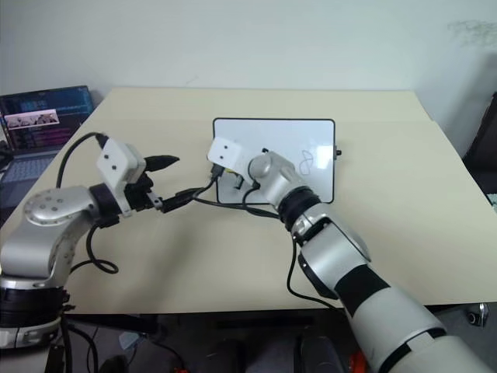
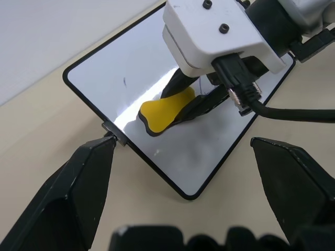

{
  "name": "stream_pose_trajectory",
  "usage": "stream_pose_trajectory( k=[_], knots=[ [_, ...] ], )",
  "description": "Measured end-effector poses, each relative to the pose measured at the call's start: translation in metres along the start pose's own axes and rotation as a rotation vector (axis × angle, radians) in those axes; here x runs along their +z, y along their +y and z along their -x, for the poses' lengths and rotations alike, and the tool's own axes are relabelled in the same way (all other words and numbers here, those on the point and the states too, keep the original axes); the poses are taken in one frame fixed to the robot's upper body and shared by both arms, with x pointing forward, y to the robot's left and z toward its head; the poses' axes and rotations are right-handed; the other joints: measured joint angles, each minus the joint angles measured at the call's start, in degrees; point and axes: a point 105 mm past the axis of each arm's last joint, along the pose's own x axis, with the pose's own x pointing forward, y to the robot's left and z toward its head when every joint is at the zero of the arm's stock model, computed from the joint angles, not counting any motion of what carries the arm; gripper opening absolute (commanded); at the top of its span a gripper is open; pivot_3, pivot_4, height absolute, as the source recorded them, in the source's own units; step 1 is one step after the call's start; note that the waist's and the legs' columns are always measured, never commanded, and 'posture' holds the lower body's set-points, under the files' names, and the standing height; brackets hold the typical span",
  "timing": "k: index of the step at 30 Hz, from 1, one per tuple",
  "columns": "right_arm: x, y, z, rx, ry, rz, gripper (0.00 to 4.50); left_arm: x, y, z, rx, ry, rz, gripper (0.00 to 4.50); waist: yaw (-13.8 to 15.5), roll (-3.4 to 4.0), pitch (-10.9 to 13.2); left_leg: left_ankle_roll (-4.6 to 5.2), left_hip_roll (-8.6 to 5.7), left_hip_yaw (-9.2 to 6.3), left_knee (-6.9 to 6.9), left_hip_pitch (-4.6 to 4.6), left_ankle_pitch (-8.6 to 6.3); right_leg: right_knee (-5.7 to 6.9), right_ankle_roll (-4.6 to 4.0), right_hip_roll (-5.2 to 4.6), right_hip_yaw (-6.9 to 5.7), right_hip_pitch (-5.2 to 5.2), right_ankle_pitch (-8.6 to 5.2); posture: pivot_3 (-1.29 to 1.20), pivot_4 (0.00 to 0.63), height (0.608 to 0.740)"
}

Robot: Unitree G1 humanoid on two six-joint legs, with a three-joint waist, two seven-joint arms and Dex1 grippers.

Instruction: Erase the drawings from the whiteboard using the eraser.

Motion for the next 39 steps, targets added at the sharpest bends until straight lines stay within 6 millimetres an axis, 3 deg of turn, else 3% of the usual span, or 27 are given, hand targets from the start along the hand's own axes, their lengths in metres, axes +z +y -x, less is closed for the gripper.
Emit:
stream_pose_trajectory(
  k=[7,11,18,27,32,36,39],
  knots=[
    [0.007,-0.035,0.008,-0.135,0.002,-0.019,0.98,0.0,0.0,0.0,0.001,0.002,-0.001,4.5,0.37,0.01,0.04,0.03,-0.01,-0.02,-0.11,-0.28,0.02,-0.11,-0.04,0.01,-0.01,-0.19,-0.02,0.0,0.15,0.74],
    [0.01,-0.043,0.011,-0.164,-0.014,-0.024,0.98,0.0,-0.001,0.0,0.001,0.002,-0.001,4.5,0.37,0.0,0.03,0.03,-0.01,-0.02,-0.54,-0.28,0.02,-0.13,-0.36,-0.01,-0.03,-0.37,0.1,0.0,0.15,0.74],
    [0.0,-0.067,0.019,-0.269,0.012,-0.042,0.98,-0.002,-0.002,0.001,0.001,0.008,0.002,4.5,0.85,0.0,0.03,0.03,-0.02,-0.01,-0.6,-0.3,0.02,-0.14,-0.42,-0.02,-0.05,-0.42,0.07,0.0,0.15,0.74],
    [0.002,-0.065,0.019,-0.231,-0.002,-0.071,0.98,-0.002,-0.001,0.001,0.001,0.007,0.002,4.5,0.78,0.0,0.03,0.03,-0.01,0.0,-0.63,-0.28,0.02,-0.13,-0.44,-0.02,-0.05,-0.43,0.06,0.0,0.15,0.74],
    [0.02,-0.045,0.019,-0.014,-0.102,-0.149,0.98,-0.002,-0.002,0.001,-0.007,0.007,0.011,4.5,0.03,0.0,0.14,0.03,0.0,0.03,-0.71,-0.49,0.02,-0.09,-0.46,-0.01,-0.02,-0.71,0.07,0.0,0.15,0.74],
    [0.042,-0.052,0.041,0.093,-0.225,-0.159,0.98,0.001,-0.004,0.001,-0.018,0.005,0.023,4.5,0.01,0.01,0.15,0.0,0.03,-0.07,-0.8,-0.91,0.03,-0.1,-0.49,-0.02,-0.17,-1.11,-0.04,0.0,0.15,0.74],
    [0.028,-0.063,0.064,0.094,-0.26,-0.156,0.97,0.002,-0.001,0.004,-0.012,0.012,0.015,4.5,0.72,0.0,0.14,-0.15,0.01,-0.11,-0.81,-1.01,-0.07,-0.16,-0.46,-0.11,-0.29,-1.13,-0.21,0.0,0.15,0.74]
  ],
)
